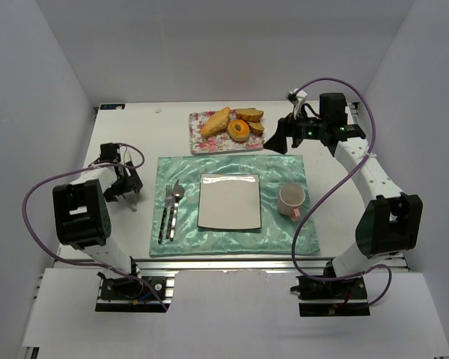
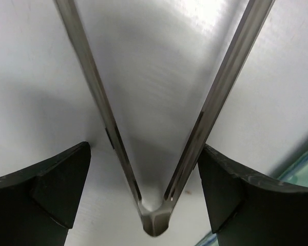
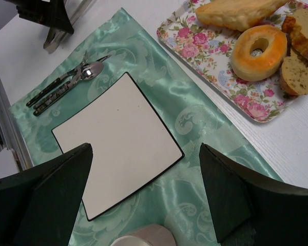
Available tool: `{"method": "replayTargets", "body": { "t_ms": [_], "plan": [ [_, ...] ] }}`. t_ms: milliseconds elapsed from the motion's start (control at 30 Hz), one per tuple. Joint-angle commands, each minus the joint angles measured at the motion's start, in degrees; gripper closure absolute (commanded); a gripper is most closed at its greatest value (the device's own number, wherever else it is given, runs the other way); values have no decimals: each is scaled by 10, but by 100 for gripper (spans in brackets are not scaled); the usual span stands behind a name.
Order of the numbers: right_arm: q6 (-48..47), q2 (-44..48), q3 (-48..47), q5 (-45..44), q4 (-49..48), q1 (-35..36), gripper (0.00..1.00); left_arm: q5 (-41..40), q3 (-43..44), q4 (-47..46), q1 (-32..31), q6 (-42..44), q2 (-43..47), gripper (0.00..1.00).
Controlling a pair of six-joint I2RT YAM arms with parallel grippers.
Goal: Place the bread
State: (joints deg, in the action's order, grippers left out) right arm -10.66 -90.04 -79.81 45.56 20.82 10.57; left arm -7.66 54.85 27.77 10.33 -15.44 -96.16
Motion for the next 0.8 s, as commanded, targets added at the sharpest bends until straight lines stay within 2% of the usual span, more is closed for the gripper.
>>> {"method": "replayTargets", "body": {
  "t_ms": [0, 167, 200, 400, 467, 567, 767],
  "plan": [
    [4, 24, -8, 8, -10, -1, 11, -17, 30, -23, -1, 13, -21, 7],
    [2, 29, -7, 6, -8, -1, 11, -13, 40, -31, -2, 16, -46, 14],
    [2, 29, -6, 5, -8, -1, 11, -10, 40, -32, -1, 15, -51, 20],
    [6, 33, 3, 7, -13, -1, 11, 4, 12, -47, -2, 9, -38, 46],
    [6, 34, 5, 8, -15, 0, 11, 6, 3, -51, -1, 9, -21, 54],
    [6, 36, 7, 9, -15, -1, 11, 26, 1, -46, -1, 4, 17, 62],
    [5, 39, 17, 8, -19, -1, 11, 129, 28, -26, -20, -20, 121, 69]
  ]
}}
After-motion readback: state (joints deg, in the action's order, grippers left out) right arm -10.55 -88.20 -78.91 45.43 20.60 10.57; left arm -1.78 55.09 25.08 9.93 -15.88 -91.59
